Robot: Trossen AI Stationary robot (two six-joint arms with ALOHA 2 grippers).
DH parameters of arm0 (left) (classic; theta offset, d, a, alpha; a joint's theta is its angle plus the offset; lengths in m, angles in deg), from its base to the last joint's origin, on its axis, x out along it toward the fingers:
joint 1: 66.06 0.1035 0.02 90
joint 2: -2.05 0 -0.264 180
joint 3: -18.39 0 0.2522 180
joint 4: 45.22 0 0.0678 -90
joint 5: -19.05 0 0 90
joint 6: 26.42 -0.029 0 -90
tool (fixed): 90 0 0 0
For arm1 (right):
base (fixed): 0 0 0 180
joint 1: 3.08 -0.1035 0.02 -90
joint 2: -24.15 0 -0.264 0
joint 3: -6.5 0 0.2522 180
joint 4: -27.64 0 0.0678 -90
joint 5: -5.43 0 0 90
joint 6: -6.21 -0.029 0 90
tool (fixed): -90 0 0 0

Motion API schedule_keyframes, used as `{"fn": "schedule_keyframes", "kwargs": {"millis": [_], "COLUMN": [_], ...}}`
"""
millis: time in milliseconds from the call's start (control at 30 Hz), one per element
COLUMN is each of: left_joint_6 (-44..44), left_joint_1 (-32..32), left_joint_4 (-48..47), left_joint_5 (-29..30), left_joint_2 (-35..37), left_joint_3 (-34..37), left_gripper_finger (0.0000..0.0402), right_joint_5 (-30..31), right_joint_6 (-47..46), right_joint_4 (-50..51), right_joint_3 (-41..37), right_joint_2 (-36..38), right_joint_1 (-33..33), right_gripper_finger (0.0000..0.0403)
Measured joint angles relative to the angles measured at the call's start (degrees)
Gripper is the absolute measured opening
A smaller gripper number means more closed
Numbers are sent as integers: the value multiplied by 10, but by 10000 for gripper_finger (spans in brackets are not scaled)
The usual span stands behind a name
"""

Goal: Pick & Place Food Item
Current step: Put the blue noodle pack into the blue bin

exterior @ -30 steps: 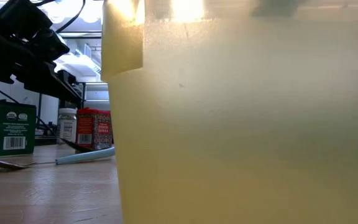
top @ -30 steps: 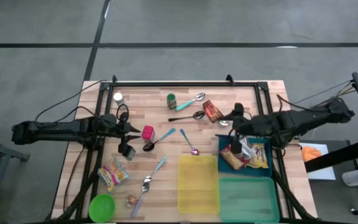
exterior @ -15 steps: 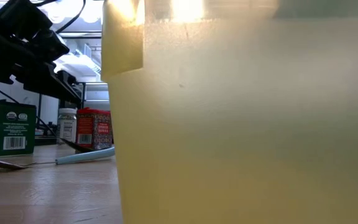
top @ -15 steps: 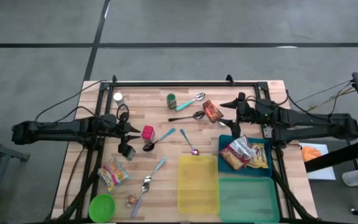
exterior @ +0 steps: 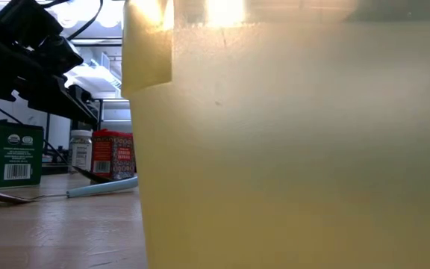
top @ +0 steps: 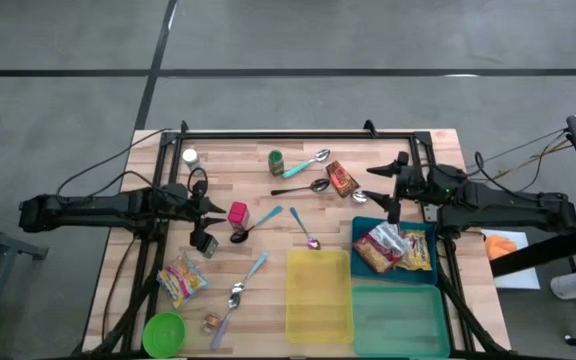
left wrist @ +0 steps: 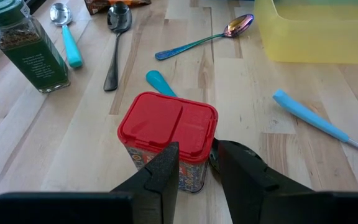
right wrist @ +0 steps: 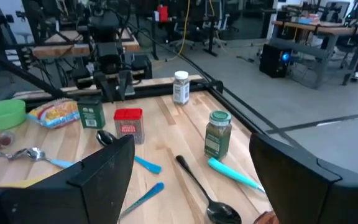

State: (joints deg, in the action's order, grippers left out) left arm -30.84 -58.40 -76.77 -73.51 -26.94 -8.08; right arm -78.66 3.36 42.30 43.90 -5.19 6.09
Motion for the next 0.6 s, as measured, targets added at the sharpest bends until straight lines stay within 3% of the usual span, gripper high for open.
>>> {"fn": "schedule_keyframes", "kwargs": {"millis": [600], "left_joint_6": [0], "left_joint_1": [0], "left_joint_4": [-1], "left_joint_5": [0], "left_joint_2": [0], "left_joint_3": [0], "left_gripper_finger": [115], "right_joint_5": [0], "right_joint_6": [-2], "right_joint_4": [2], "right_joint_3": [-1], "right_joint_2": [8], "right_joint_1": [0], "right_gripper_finger": [315]}}
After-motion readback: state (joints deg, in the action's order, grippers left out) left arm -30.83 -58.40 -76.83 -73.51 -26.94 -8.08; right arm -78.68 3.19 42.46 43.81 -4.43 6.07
